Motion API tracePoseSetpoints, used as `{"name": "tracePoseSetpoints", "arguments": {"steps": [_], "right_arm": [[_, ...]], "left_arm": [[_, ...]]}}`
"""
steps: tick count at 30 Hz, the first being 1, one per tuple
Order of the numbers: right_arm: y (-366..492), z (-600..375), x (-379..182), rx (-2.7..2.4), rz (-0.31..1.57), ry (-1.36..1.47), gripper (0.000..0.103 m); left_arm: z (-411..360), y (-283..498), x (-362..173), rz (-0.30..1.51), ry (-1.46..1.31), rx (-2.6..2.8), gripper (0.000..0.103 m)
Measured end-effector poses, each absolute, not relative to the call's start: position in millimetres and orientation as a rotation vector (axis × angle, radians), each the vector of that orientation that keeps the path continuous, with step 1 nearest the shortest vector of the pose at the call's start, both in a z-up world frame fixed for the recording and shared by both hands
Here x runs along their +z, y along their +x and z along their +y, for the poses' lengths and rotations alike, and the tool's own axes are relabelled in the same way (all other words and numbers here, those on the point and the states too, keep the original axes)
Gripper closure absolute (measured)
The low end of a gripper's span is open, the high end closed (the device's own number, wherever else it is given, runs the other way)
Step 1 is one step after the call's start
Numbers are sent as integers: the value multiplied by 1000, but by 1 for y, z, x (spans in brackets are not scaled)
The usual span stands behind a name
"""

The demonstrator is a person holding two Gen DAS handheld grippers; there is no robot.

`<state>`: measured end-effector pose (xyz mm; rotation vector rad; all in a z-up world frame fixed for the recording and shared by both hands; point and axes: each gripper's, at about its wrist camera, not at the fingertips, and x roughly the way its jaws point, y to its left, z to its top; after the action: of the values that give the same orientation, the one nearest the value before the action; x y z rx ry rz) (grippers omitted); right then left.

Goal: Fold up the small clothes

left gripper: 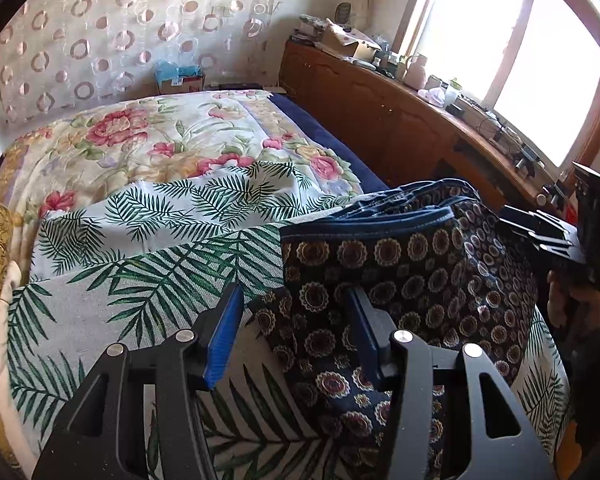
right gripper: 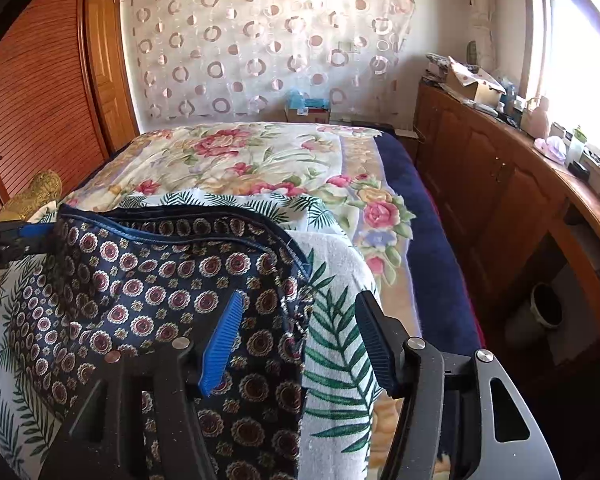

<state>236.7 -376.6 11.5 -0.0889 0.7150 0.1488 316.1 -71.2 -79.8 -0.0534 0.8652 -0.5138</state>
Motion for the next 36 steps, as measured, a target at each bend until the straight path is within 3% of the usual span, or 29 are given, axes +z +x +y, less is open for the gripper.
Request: {"name": "tracePoseSetpoints", "arguments": {"steps": [5,7,9,10,14,17,22,25,27,29,36], "right_arm": [[239,-377,12,158,724,-98,42],[241,-377,11,159,730,-100,42],[242,-377,11,160,734,-99,42],[242,-377,11,161,735,-98,42],[241,-377,14,160,732,-89,42],[238,-376,16,172,717,-76,35],[245,-375,5,166,745,-78,34],[254,-377,-5,172,778,-65,34],[260,-380,-10,181,799,-48,34],[266,-384,-13,193,809,-31,34],[276,-385,-18,217,828,-23,34]], "left_arm": [[-78,316,-79,840,-32,-523,53],[-82,319,-79,839,-17,-543,68],[-86,319,-80,845,-9,-562,94],[-86,318,-79,842,-7,-569,100],[-78,312,-71,783,17,-467,100],[-73,313,-74,808,8,-468,100],[-70,315,-82,843,-3,-458,100],[-69,316,-84,861,-6,-453,91],[-69,314,-85,867,-1,-449,69],[-68,311,-86,873,-7,-466,57],[-70,307,-98,928,-18,-497,55]]}}
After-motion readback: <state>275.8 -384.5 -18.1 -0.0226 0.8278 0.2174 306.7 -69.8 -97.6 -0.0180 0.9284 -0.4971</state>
